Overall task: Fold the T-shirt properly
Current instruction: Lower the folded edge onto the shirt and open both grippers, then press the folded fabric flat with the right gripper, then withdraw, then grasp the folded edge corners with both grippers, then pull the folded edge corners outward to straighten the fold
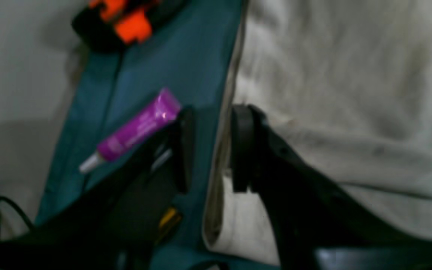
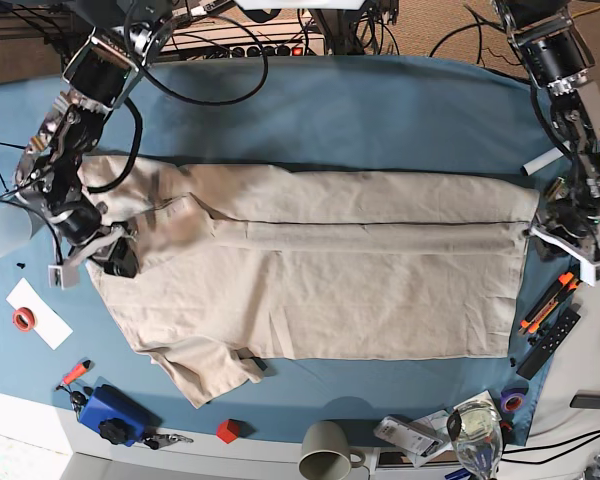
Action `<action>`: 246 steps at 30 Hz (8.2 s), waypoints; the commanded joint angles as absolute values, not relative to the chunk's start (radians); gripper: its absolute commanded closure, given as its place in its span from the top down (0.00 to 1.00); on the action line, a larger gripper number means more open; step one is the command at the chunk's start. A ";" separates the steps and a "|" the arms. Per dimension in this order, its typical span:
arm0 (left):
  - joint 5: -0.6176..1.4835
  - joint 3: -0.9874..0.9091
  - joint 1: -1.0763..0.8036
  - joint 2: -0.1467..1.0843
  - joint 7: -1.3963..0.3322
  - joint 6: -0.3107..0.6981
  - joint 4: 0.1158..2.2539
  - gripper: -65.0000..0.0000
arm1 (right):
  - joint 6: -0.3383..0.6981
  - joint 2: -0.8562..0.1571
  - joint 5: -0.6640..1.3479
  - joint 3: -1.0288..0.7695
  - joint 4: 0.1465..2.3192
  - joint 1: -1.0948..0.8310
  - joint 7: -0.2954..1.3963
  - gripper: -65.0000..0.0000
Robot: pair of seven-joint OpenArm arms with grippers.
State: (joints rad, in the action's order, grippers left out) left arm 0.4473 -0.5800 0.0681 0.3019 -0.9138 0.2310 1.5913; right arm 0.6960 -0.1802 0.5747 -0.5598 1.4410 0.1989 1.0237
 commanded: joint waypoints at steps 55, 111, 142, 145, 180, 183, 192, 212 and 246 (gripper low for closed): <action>0.737 -0.655 -0.122 0.257 -1.126 0.352 1.775 0.43 | 0.698 -0.383 0.872 -0.045 1.500 0.239 1.229 0.26; 0.734 -0.657 -0.150 0.197 -1.092 0.368 1.784 0.43 | 0.698 -0.402 1.148 -0.359 1.519 0.128 1.396 0.26; 0.753 -0.657 -0.152 0.197 -1.100 0.391 1.844 0.43 | 0.657 -0.487 0.661 -0.602 1.506 -0.039 1.155 0.48; 0.764 -0.657 -0.152 0.197 -1.100 0.391 1.844 0.43 | 0.657 -0.473 0.646 -0.602 1.448 -0.038 1.138 0.48; 0.467 -0.657 -0.099 0.199 -0.963 0.287 1.719 0.53 | 0.698 -0.457 0.909 -0.601 1.219 -0.036 1.333 0.48; 0.468 -0.657 -0.099 0.199 -0.962 0.256 1.692 0.53 | 0.698 -0.457 0.909 -0.601 1.219 -0.036 1.333 0.48; 0.524 -0.657 -0.049 0.197 -0.980 0.255 1.601 0.53 | 0.698 -0.457 0.945 -0.601 1.219 -0.036 1.333 0.48; 0.525 -0.657 0.017 0.200 -1.137 0.204 1.538 0.00 | 0.698 -0.460 0.953 -0.603 1.262 -0.033 1.271 0.00; 0.556 -0.658 -0.050 0.258 -1.230 0.210 1.584 0.00 | 0.698 -0.459 0.953 -0.688 1.397 -0.039 1.338 0.00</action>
State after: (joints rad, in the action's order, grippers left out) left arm 0.5785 -0.6567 -0.0475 0.2470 -1.1946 0.2131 1.5757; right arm 0.6971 -0.4316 0.9398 -0.6777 1.3777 -0.0494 1.3548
